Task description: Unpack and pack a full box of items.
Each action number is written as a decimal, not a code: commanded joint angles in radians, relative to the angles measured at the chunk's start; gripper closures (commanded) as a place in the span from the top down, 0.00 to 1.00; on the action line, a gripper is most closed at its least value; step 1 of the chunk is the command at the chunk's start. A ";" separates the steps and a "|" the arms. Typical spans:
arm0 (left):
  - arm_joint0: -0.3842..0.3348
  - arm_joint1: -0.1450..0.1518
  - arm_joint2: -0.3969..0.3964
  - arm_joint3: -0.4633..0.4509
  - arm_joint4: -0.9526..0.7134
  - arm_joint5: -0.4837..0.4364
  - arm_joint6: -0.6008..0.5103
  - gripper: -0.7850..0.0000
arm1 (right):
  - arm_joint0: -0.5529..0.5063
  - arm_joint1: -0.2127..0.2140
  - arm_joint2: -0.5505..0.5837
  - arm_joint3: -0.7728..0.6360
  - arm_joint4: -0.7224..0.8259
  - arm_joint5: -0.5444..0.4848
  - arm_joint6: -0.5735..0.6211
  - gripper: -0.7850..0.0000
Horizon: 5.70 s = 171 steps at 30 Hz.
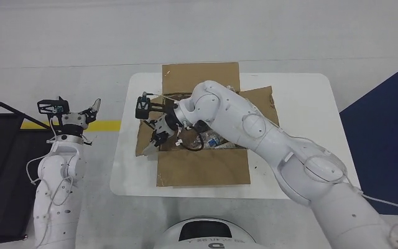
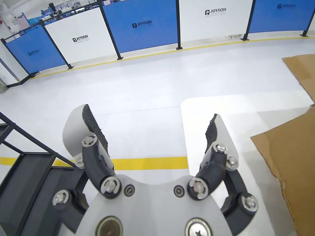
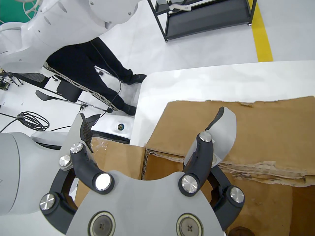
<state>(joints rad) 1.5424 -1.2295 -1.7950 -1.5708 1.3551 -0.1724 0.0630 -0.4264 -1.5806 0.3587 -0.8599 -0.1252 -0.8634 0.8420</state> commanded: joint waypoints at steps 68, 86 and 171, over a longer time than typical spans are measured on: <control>-0.013 0.000 0.080 -0.124 0.034 -0.041 -0.075 1.00 | -0.259 0.194 0.287 -0.232 -0.520 0.910 0.222 1.00; -0.013 0.000 0.080 -0.124 0.034 -0.041 -0.075 1.00 | -0.183 0.114 0.221 -0.040 -0.507 0.918 0.195 0.28; -0.013 0.000 0.080 -0.124 0.034 -0.041 -0.075 1.00 | -1.358 0.414 1.504 -0.889 -0.249 0.720 -0.357 0.00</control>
<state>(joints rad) 1.5291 -1.2291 -1.7148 -1.6951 1.3895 -0.2136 -0.0116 -1.7847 -1.1665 1.8623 -1.7492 -0.3738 -0.1430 0.4849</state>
